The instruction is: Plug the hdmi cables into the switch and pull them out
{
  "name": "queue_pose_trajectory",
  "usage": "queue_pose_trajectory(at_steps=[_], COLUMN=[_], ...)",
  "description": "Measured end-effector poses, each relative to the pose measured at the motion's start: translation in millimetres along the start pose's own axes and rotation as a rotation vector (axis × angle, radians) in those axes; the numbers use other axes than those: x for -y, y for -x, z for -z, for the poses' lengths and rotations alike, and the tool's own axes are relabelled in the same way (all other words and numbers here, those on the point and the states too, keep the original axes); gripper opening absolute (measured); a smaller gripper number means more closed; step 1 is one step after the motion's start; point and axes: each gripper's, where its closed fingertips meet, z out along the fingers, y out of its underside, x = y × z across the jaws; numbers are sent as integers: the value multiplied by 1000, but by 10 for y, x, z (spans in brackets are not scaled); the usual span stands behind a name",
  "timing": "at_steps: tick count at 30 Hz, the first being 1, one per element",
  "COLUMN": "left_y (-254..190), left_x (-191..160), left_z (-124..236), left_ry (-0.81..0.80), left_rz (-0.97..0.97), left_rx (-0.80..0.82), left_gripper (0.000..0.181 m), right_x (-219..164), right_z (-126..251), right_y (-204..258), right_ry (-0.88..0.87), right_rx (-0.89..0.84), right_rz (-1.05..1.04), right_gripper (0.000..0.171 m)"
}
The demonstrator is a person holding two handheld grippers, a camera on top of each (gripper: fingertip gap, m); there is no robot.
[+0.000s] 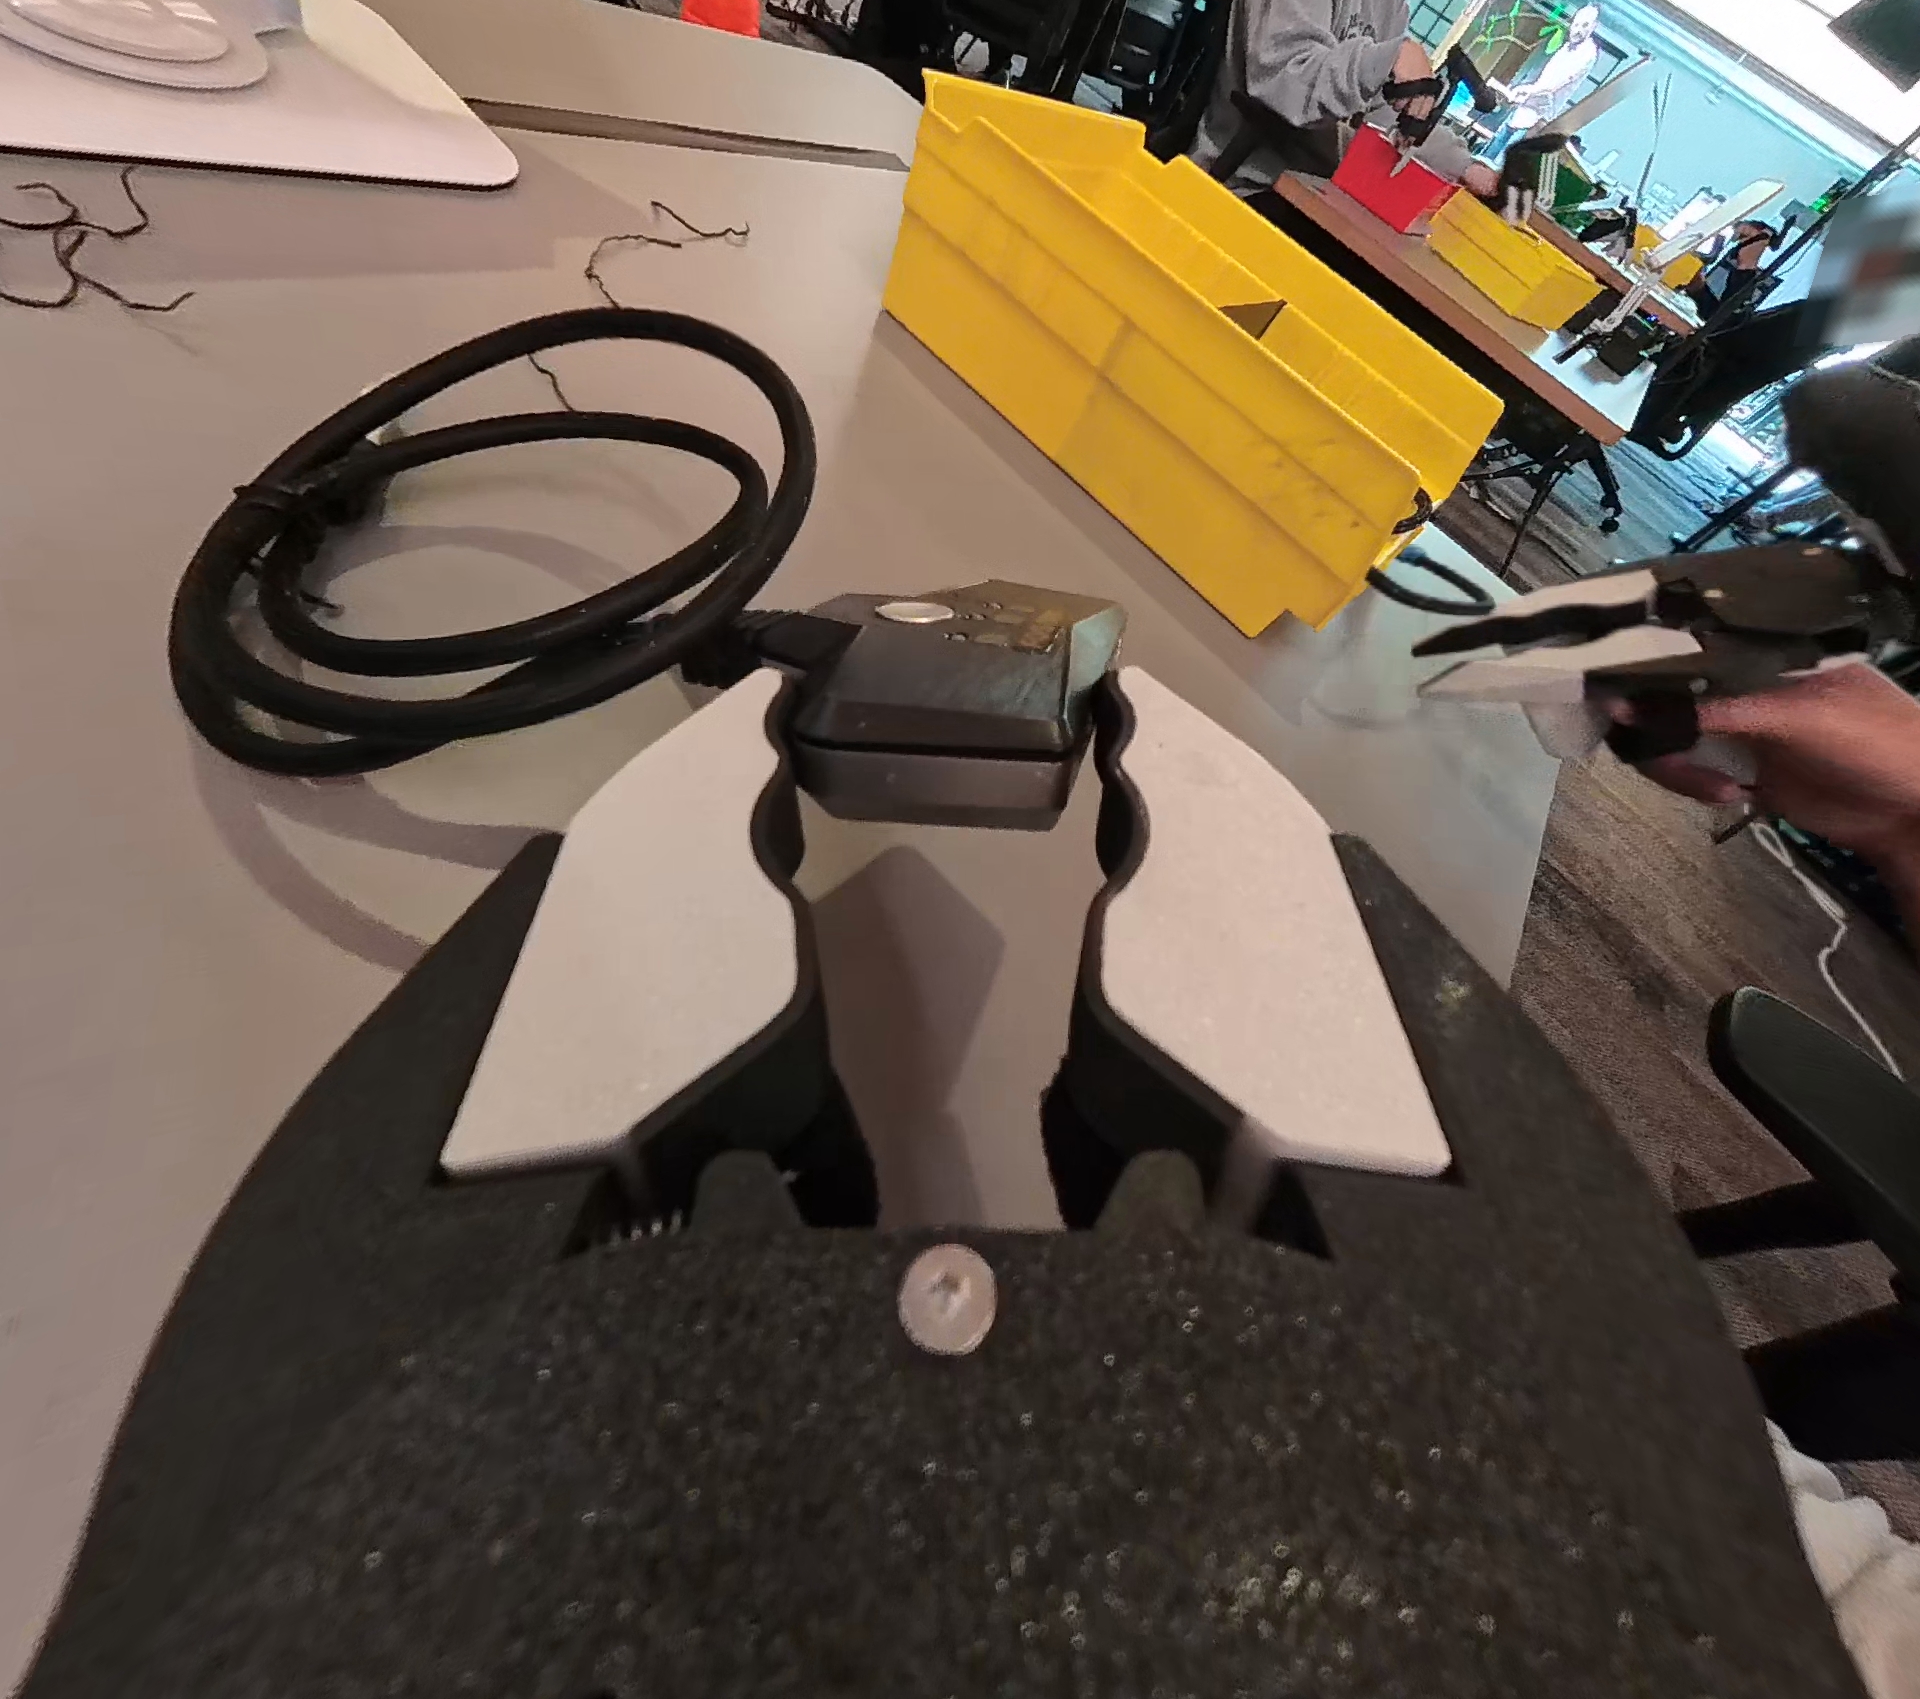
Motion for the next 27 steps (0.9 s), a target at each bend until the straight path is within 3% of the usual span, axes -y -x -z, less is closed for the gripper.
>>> queue_pose_trajectory(at_steps=[7, 12, 21, 23, 27], left_y=[35, 32, 7, -8, -5], left_x=[0, 0, -7, -16, -13], left_z=[58, 71, 21, 9, 16], left_ry=[-9, -9, -2, 4, 1], left_rz=[9, 8, 5, 1, 3], left_rx=[7, 8, 1, -3, -4], left_gripper=[53, 53, 53, 53, 53], right_x=[496, 336, 160, 195, 297], right_z=[240, 283, 329, 243, 294], right_y=[-38, -66, -691, -727, -700], right_ry=[-327, -247, -153, -140, -113], right_rx=[-6, -27, -614, -677, -763], right_rz=[-102, 29, 410, 504, 672], right_gripper=[31, 36, 29, 11, 7])
